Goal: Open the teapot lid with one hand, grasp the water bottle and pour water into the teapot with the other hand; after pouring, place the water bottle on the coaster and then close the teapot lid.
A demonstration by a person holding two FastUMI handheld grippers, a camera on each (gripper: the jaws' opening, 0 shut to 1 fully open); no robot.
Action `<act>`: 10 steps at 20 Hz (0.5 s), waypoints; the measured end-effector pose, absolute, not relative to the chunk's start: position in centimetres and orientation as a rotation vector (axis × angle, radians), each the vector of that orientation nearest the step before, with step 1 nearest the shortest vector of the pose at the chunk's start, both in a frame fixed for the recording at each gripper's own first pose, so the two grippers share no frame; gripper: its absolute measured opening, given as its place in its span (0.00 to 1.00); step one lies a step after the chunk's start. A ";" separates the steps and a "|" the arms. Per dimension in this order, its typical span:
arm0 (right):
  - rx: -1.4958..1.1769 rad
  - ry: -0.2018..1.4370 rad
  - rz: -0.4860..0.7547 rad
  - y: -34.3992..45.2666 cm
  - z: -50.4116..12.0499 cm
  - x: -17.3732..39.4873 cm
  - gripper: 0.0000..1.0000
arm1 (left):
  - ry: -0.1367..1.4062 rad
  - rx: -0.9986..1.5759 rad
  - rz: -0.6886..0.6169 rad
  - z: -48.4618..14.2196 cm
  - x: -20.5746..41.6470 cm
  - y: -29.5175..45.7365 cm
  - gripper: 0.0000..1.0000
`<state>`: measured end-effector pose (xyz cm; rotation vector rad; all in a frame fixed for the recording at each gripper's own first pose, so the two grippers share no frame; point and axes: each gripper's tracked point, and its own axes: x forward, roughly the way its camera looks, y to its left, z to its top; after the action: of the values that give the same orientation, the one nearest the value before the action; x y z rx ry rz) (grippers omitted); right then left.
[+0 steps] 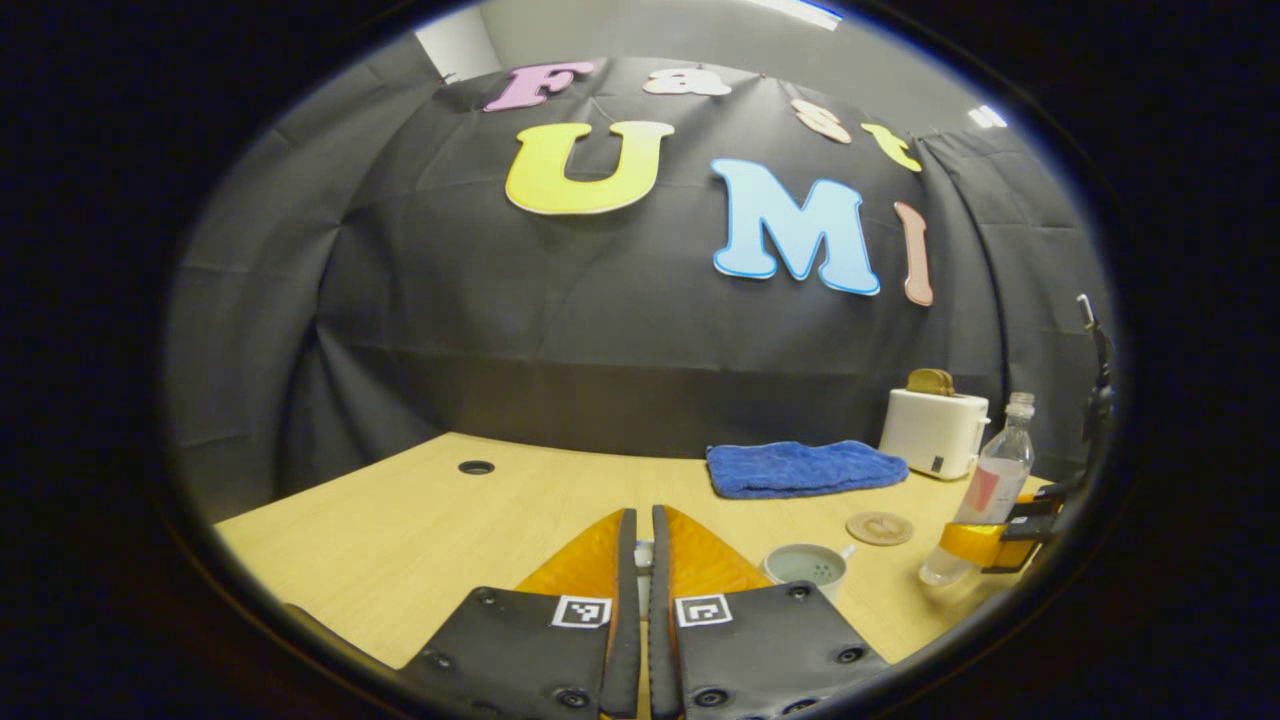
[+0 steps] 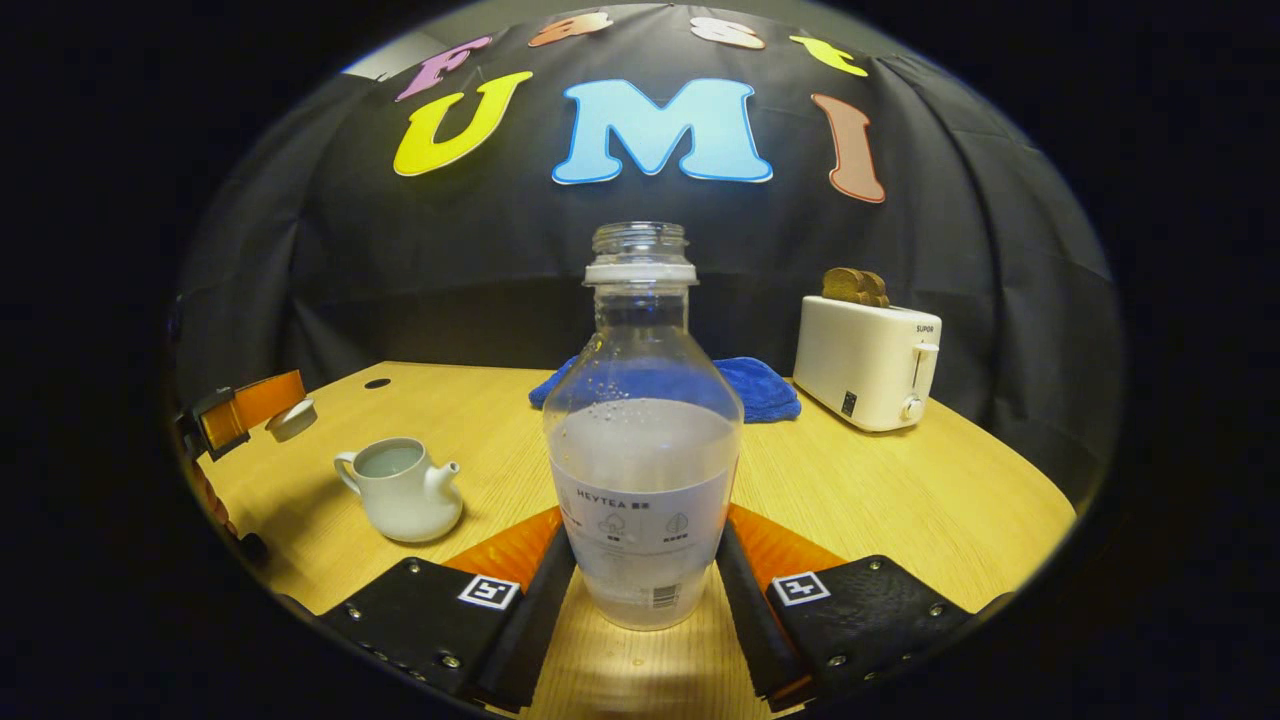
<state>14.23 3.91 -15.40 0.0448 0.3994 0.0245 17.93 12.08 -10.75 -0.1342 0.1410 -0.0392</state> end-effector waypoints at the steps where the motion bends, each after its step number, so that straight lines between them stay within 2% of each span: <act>1: 0.032 0.405 0.028 4.1 -15.4 14.2 0.77 | 0.147 -0.135 -0.038 -11.0 18.0 12.1 0.11; 2: 0.025 0.414 0.036 4.3 -15.3 14.3 0.77 | 0.151 -0.135 -0.041 -11.1 18.0 12.1 0.07; 10: -0.204 0.430 0.040 3.9 -13.3 14.9 0.77 | 0.178 -0.212 -0.139 -11.5 17.8 10.0 0.12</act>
<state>14.86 3.91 -13.25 -0.2037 0.4303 0.0403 17.75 10.01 -11.45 -0.2116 0.1784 -0.1395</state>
